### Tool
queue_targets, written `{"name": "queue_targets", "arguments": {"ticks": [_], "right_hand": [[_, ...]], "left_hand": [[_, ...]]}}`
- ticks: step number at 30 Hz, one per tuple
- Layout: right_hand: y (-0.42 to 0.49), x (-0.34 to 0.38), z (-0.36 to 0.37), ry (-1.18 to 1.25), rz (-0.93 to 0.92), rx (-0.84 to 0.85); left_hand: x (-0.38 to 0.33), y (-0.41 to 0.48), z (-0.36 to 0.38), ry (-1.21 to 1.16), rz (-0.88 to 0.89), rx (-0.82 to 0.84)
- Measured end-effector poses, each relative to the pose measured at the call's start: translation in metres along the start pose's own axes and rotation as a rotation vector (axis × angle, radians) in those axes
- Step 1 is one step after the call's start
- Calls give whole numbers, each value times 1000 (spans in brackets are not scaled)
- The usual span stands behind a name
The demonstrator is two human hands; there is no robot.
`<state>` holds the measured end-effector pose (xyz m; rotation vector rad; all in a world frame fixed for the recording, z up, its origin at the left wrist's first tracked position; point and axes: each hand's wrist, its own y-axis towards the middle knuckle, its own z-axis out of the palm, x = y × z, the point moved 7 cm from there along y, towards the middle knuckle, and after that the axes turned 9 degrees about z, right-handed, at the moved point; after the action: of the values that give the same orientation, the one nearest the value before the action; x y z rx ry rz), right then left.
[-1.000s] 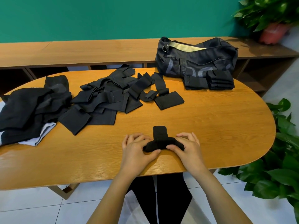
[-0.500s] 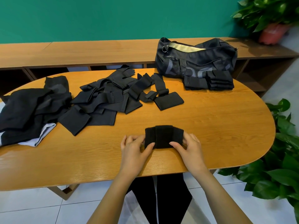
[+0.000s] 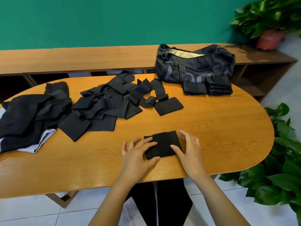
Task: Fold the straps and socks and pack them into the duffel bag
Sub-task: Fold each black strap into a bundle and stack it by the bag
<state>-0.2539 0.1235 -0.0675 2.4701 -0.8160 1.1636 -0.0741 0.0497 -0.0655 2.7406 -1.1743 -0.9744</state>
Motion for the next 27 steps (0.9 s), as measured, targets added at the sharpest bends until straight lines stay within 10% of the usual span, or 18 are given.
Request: {"name": "queue_targets", "arguments": {"ticks": [6, 15, 21, 27], "right_hand": [[-3, 10, -4, 45, -116, -20], [22, 45, -3, -694, -526, -14], [100, 56, -55, -734, -403, -247], [198, 26, -77, -936, -186, -118]], "left_hand": [[-1, 12, 1, 58, -66, 31], [-5, 76, -4, 50, -30, 17], [-11, 141, -11, -3, -3, -32], [19, 169, 33, 396, 77, 104]]}}
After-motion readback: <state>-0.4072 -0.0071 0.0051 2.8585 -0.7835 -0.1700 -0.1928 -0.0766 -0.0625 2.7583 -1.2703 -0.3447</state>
